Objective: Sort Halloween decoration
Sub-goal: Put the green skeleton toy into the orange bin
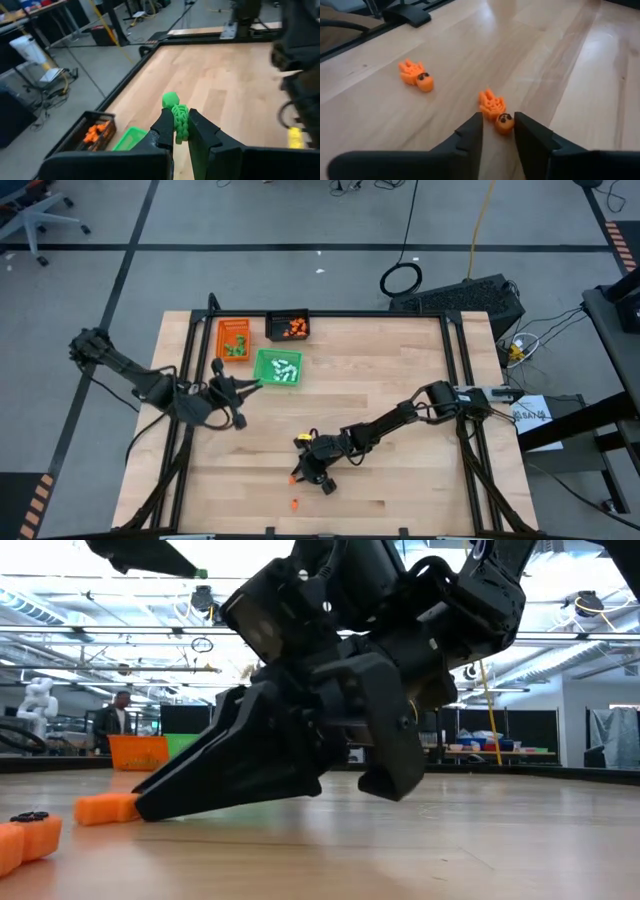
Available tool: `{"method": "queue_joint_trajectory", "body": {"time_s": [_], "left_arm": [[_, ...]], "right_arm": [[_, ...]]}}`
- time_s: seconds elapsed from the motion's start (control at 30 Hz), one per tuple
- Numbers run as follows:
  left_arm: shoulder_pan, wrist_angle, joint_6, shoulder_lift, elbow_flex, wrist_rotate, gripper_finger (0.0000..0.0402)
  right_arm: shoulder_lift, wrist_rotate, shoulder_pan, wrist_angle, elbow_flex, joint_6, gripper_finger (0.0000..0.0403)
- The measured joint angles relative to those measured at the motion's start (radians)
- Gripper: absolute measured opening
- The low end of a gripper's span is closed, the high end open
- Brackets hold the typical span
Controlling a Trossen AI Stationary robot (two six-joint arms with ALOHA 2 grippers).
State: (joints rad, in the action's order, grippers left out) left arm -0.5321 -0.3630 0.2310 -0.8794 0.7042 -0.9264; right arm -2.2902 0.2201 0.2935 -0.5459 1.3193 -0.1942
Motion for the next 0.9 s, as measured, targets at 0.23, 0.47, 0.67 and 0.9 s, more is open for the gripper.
{"method": "queue_joint_trajectory", "body": {"time_s": [0.23, 0.47, 0.67, 0.9], "left_arm": [[0.102, 0.005, 0.000, 0.064, -0.062, 0.038, 0.0022], [0.168, 0.001, 0.042, 0.053, -0.075, 0.101, 0.0022], [0.239, -0.115, 0.174, 0.048, -0.075, 0.026, 0.0022], [0.458, -0.248, 0.312, 0.049, -0.075, 0.008, 0.0022]], "right_arm": [[0.000, 0.020, 0.001, 0.005, 0.000, -0.003, 0.0041], [0.000, 0.020, 0.000, 0.005, 0.000, -0.002, 0.0006], [0.000, 0.019, 0.001, 0.009, 0.000, -0.001, 0.0012], [0.000, 0.016, 0.006, 0.010, 0.000, 0.038, 0.0010]]}}
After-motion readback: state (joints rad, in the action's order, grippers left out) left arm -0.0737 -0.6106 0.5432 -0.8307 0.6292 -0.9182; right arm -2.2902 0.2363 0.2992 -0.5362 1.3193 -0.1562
